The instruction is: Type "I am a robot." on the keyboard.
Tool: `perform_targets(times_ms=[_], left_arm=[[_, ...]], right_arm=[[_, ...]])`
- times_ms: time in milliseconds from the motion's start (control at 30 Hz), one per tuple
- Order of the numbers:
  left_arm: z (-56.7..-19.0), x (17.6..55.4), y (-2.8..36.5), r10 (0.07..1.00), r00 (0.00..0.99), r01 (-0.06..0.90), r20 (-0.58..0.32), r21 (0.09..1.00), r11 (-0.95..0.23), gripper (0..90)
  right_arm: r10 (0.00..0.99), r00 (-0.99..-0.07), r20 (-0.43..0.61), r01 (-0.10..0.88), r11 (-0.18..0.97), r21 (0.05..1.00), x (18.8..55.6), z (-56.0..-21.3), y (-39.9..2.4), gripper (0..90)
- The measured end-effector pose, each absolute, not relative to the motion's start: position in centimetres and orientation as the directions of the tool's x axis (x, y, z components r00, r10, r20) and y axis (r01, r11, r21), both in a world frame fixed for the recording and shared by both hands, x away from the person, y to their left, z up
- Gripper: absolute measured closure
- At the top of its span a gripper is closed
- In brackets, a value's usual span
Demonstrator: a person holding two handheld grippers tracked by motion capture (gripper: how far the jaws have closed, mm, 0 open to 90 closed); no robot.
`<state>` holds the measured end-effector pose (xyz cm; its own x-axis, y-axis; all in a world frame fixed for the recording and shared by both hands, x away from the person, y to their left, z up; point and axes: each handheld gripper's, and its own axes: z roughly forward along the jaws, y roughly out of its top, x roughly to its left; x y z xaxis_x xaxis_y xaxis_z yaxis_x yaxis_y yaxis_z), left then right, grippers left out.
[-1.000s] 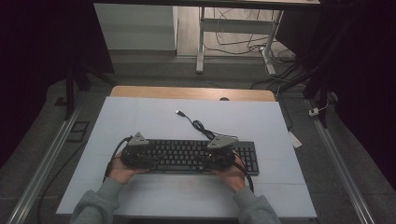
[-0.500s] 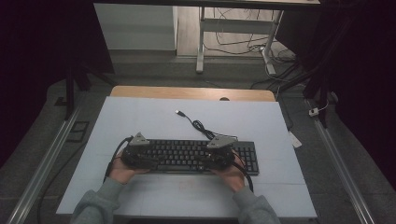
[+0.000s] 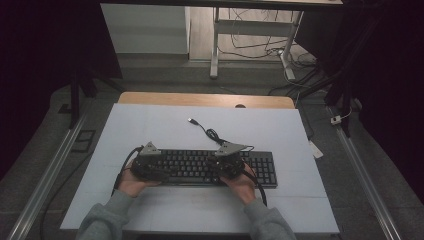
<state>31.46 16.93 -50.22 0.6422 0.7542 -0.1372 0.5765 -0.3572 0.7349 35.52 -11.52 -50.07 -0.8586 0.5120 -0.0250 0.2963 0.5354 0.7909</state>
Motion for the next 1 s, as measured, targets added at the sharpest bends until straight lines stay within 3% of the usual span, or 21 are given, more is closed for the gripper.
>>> perform_targets(times_ms=[100, 1000], left_arm=[[-50.3, 31.5, 16.9, 0.754, 0.644, 0.577, -0.128, 0.729, -0.368, 26.1], [-50.4, 31.5, 16.8, 0.753, 0.646, 0.577, -0.127, 0.727, -0.373, 25.9]], right_arm=[[0.511, -0.859, -0.029, 0.299, 0.546, 0.783, 35.9, -50.1, -11.0, 89.4], [0.524, -0.849, -0.066, 0.316, 0.605, 0.731, 37.2, -51.7, -9.3, 89.5]])
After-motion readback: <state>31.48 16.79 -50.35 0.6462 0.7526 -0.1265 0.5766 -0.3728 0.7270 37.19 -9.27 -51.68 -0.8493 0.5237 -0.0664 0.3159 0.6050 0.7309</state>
